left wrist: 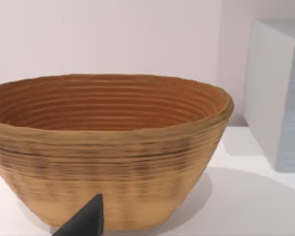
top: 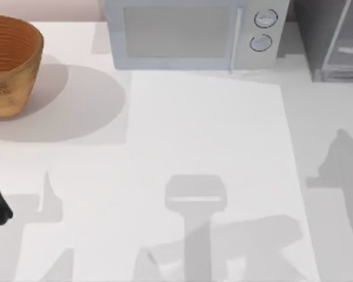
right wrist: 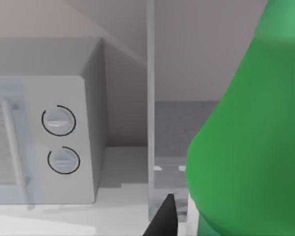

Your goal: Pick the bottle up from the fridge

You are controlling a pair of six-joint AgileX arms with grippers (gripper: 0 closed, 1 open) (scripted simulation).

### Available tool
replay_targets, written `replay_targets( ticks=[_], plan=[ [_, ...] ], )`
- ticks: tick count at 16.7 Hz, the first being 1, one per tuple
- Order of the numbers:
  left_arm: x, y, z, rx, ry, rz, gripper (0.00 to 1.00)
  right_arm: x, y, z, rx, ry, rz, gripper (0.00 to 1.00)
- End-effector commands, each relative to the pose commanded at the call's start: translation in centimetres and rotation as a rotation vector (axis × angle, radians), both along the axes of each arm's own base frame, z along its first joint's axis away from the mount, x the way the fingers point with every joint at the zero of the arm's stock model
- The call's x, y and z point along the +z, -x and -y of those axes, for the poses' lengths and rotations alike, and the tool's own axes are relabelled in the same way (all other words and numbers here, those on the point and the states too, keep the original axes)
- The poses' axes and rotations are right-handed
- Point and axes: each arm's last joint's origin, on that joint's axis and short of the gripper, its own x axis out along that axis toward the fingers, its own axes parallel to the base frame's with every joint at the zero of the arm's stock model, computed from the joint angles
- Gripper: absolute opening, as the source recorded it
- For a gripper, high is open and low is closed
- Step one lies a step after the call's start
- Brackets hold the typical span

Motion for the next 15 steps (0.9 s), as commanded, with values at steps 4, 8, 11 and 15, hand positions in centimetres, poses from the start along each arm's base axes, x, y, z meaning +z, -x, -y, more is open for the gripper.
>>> replay_targets(
  ticks=[4, 8, 11, 15],
  plan=[
    [0.0, 0.0, 0.0, 0.0, 0.0, 0.0, 1.0, 1.2, -4.1, -4.8, -0.001, 0.005, -0.024, 0.0],
    [0.0, 0.0, 0.0, 0.0, 0.0, 0.0, 1.0, 0.0, -7.3, -11.6, 0.001, 0.009, -0.032, 0.0],
    [0.0, 0.0, 0.0, 0.0, 0.0, 0.0, 1.0, -2.1, -8.1, -16.8, 0.004, 0.01, -0.03, 0.0],
    [0.0, 0.0, 0.0, 0.0, 0.0, 0.0, 1.0, -5.5, -7.7, -22.1, 0.007, 0.01, -0.025, 0.0]
  ],
)
